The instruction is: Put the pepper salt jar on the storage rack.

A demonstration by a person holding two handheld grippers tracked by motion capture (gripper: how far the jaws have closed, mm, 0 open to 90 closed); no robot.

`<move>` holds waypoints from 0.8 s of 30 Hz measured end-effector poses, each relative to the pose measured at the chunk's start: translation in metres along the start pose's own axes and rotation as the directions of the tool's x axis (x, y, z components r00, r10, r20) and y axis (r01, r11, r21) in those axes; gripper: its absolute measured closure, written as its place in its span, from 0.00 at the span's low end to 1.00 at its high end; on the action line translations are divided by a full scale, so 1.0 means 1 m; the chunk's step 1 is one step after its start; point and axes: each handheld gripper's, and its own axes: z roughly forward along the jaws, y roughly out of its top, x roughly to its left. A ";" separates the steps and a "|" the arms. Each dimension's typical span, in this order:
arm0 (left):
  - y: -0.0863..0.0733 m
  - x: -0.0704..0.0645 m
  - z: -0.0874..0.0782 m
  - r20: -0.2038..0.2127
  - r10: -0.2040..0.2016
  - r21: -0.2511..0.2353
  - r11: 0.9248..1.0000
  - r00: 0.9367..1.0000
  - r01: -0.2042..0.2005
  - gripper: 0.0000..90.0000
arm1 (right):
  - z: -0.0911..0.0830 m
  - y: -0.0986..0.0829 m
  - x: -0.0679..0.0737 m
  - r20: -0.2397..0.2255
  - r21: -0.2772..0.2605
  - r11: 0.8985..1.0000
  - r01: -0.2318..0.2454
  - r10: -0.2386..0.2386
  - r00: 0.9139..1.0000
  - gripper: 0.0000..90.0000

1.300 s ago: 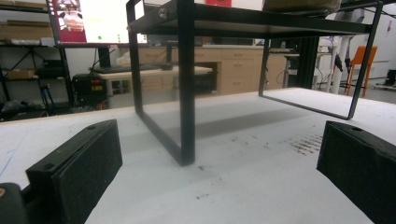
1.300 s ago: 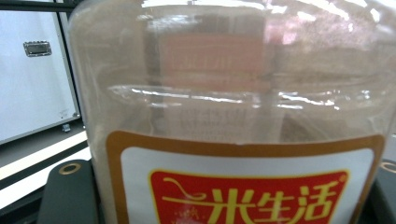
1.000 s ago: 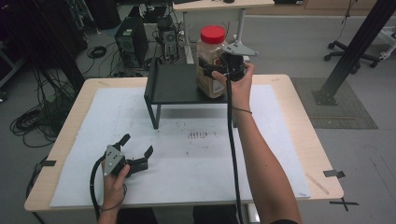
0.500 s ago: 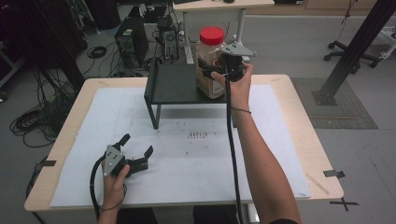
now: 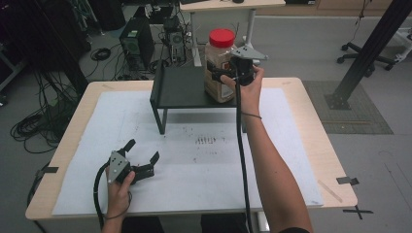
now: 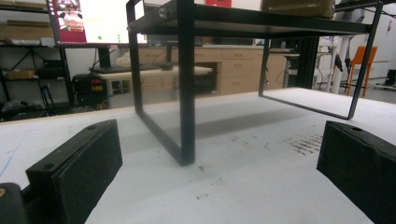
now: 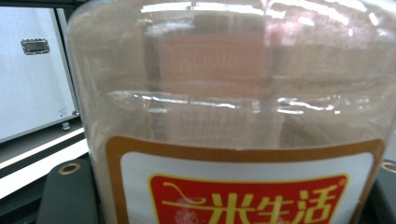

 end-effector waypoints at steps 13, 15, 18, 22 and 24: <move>0.000 0.000 0.000 -0.001 -0.001 -0.001 1.000 1.000 0.001 0.00 | 0.001 0.000 -0.001 -0.008 -0.002 1.000 0.002 -0.002 1.000 0.27; 0.000 0.000 0.000 0.000 0.001 -0.001 1.000 1.000 -0.001 0.00 | 0.002 0.000 -0.002 -0.010 -0.002 1.000 0.002 -0.002 1.000 0.27; 0.000 0.000 0.000 -0.001 0.000 0.000 1.000 1.000 0.000 0.00 | 0.002 0.000 -0.002 -0.016 -0.001 1.000 0.003 -0.003 1.000 0.27; 0.000 0.000 0.000 0.000 0.001 0.000 1.000 1.000 -0.001 0.00 | 0.002 0.000 -0.002 -0.018 -0.001 1.000 0.003 -0.003 1.000 0.27; 0.000 0.000 0.000 0.000 0.001 0.000 1.000 1.000 -0.001 0.00 | 0.002 0.000 -0.003 -0.020 -0.004 1.000 0.003 -0.003 1.000 0.26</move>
